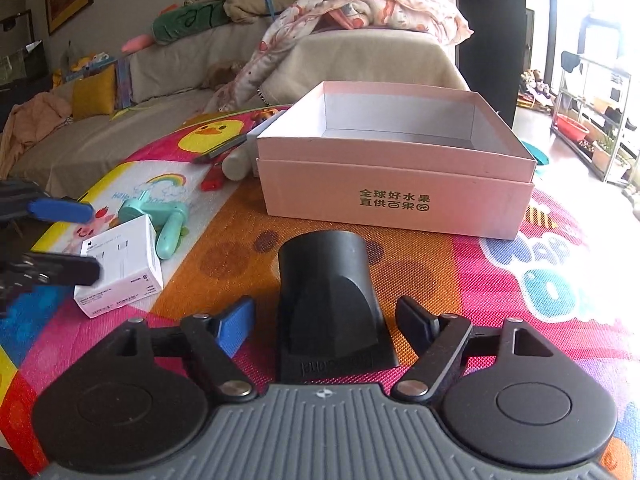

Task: Organize rigid objects
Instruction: 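Grasp the white box with left gripper while right gripper grasps the black nozzle, then carry the white box and black nozzle toward the pink box with both grippers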

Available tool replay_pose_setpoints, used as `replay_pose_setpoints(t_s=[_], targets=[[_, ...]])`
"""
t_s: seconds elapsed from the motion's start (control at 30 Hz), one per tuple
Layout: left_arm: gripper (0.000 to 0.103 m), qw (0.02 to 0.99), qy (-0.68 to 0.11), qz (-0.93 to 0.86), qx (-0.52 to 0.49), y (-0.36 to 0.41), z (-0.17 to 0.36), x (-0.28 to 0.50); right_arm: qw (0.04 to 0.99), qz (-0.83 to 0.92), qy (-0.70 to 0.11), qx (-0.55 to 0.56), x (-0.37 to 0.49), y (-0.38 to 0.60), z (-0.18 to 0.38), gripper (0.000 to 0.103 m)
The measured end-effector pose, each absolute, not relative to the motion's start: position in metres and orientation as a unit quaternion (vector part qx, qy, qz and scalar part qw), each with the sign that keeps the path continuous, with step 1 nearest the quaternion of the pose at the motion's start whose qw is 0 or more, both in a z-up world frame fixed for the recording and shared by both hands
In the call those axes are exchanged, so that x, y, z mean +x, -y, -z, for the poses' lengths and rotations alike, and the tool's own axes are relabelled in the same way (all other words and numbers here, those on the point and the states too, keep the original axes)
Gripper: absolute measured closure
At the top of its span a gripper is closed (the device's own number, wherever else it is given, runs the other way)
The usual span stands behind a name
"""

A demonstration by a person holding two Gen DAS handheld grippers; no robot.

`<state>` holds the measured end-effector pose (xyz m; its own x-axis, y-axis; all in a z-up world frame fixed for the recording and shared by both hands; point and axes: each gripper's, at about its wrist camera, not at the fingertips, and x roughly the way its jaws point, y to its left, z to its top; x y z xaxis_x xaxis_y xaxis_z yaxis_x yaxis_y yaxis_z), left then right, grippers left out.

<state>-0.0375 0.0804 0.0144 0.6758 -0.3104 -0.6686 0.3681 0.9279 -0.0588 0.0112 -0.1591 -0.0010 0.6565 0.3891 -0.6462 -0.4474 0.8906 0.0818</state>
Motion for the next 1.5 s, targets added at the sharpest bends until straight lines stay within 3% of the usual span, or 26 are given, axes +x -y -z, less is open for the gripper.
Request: replay_pose_setpoints(t_s=[0.3, 0.37, 0.43, 0.67, 0.73, 0.8, 0.83, 0.87, 0.9, 0.93, 1.07, 1.2, 1.27, 1.3, 1.33, 1.4, 1.5], targets=[[0.016, 0.916, -0.350, 0.188, 0.052, -0.066, -0.002, -0.040, 0.910, -0.229, -0.343, -0.049, 0.011, 0.156, 0.001, 0.024], [0.028, 0.918, -0.342, 0.188, 0.067, -0.063, -0.003, -0.045, 0.911, -0.229, -0.339, -0.049, 0.010, 0.157, 0.000, 0.032], [0.029, 0.917, -0.339, 0.193, 0.080, -0.061, -0.003, -0.051, 0.911, -0.232, -0.336, -0.054, 0.009, 0.156, -0.001, 0.049], [0.029, 0.906, -0.339, 0.246, 0.056, -0.053, -0.018, -0.079, 0.904, -0.264, -0.331, -0.061, -0.012, 0.164, -0.026, 0.050], [0.029, 0.910, -0.317, 0.262, 0.046, -0.051, -0.037, -0.082, 0.909, -0.266, -0.312, -0.072, -0.024, 0.172, -0.043, 0.061], [0.029, 0.919, -0.287, 0.266, 0.043, -0.049, -0.061, -0.077, 0.920, -0.253, -0.289, -0.081, -0.031, 0.181, -0.062, 0.062], [0.034, 0.923, -0.276, 0.265, 0.042, -0.047, -0.071, -0.071, 0.926, -0.242, -0.276, -0.085, -0.033, 0.185, -0.072, 0.064], [0.086, 0.927, -0.261, 0.265, 0.042, -0.046, -0.081, -0.064, 0.931, -0.234, -0.266, -0.083, -0.032, 0.190, -0.079, 0.069], [0.101, 0.932, -0.248, 0.262, 0.042, -0.044, -0.090, -0.057, 0.934, -0.232, -0.260, -0.078, -0.030, 0.194, -0.087, 0.091], [0.092, 0.936, -0.232, 0.259, 0.044, -0.043, -0.099, -0.049, 0.935, -0.232, -0.260, -0.070, -0.025, 0.199, -0.095, 0.098], [0.091, 0.943, -0.210, 0.258, 0.034, -0.040, -0.118, -0.018, 0.946, -0.211, -0.239, -0.063, -0.005, 0.207, -0.112, 0.098], [0.090, 0.934, -0.235, 0.268, 0.017, -0.047, -0.105, -0.017, 0.941, -0.206, -0.257, -0.072, 0.004, 0.210, -0.099, 0.097], [0.089, 0.928, -0.256, 0.268, 0.025, -0.053, -0.089, -0.029, 0.937, -0.208, -0.269, -0.081, 0.000, 0.211, -0.083, 0.090], [0.088, 0.927, -0.267, 0.261, 0.029, -0.058, -0.080, -0.035, 0.936, -0.203, -0.276, -0.083, 0.000, 0.212, -0.073, 0.076], [0.087, 0.927, -0.279, 0.251, 0.031, -0.062, -0.072, -0.041, 0.935, -0.196, -0.284, -0.085, 0.000, 0.213, -0.064, 0.048], [0.087, 0.925, -0.301, 0.229, 0.029, -0.072, -0.060, -0.053, 0.936, -0.188, -0.287, -0.081, 0.000, 0.215, -0.049, 0.020], [0.087, 0.927, -0.315, 0.205, 0.012, -0.091, -0.049, -0.070, 0.938, -0.173, -0.289, -0.086, 0.005, 0.217, -0.033, 0.019]])
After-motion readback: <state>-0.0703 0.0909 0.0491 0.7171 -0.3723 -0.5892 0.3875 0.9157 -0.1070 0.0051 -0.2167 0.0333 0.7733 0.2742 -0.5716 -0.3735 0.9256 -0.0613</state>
